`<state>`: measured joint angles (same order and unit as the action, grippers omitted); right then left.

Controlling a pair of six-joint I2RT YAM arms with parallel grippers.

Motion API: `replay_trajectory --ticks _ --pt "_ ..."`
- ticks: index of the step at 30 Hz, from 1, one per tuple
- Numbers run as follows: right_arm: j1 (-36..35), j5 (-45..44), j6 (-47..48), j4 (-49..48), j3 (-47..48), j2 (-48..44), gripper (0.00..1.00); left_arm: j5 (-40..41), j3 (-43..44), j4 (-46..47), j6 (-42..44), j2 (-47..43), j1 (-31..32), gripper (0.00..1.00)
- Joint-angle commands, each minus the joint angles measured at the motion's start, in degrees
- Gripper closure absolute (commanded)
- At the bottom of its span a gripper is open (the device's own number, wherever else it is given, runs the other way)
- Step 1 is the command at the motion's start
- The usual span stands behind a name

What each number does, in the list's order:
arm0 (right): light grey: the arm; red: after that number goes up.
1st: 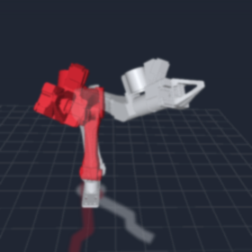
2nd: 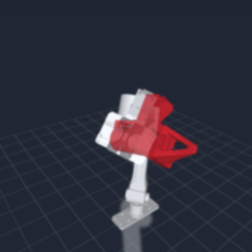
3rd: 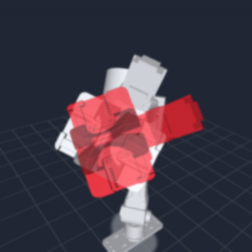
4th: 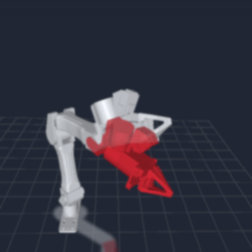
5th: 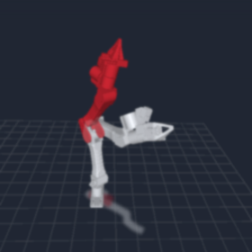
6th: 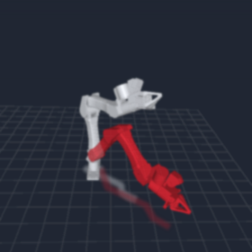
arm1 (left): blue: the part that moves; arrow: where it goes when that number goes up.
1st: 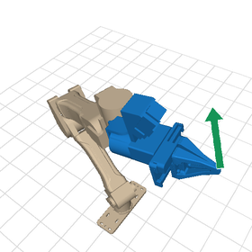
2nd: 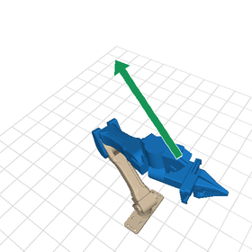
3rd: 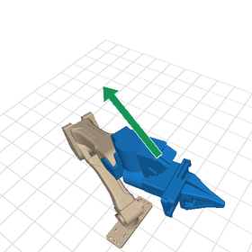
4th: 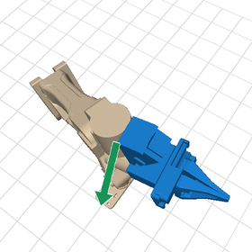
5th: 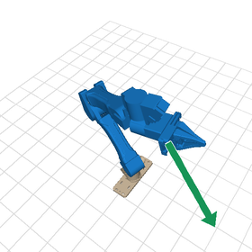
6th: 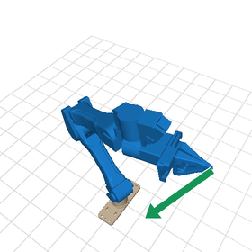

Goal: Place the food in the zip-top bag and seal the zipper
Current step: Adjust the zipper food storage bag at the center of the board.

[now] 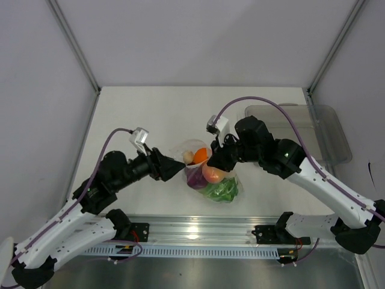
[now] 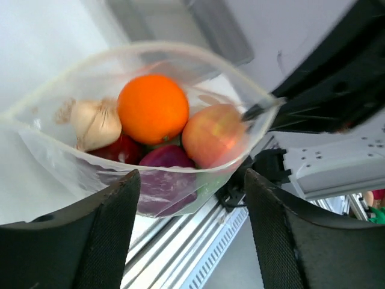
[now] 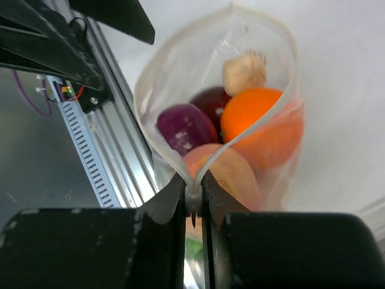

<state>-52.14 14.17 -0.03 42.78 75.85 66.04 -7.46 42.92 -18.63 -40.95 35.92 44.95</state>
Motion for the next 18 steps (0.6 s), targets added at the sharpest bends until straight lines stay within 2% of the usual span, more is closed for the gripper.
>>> replay_trajectory --ticks 1,3,6,12,15,18 --pt "-0.16 7.17 3.90 2.65 5.97 1.89 1.00 -1.49 3.84 5.95 12.27 -3.31 0.31 0.23" --pt "-0.24 11.72 3.90 3.44 6.67 2.60 1.00 -5.26 4.45 8.43 14.66 -4.10 0.23 0.19" --pt "-0.59 15.87 4.16 4.41 6.50 3.57 1.00 -11.51 5.59 12.56 19.40 -2.53 0.23 0.03" --pt "-2.09 22.11 4.87 9.76 8.08 4.45 1.00 -21.96 7.19 14.93 27.48 2.39 0.31 0.01" --pt "-2.53 23.17 4.60 10.48 8.17 3.92 1.00 -25.83 6.30 17.75 29.25 3.10 0.23 0.01" --pt "-2.79 24.49 4.52 11.09 7.56 3.31 1.00 -33.12 6.48 17.58 31.10 5.91 0.31 0.01"
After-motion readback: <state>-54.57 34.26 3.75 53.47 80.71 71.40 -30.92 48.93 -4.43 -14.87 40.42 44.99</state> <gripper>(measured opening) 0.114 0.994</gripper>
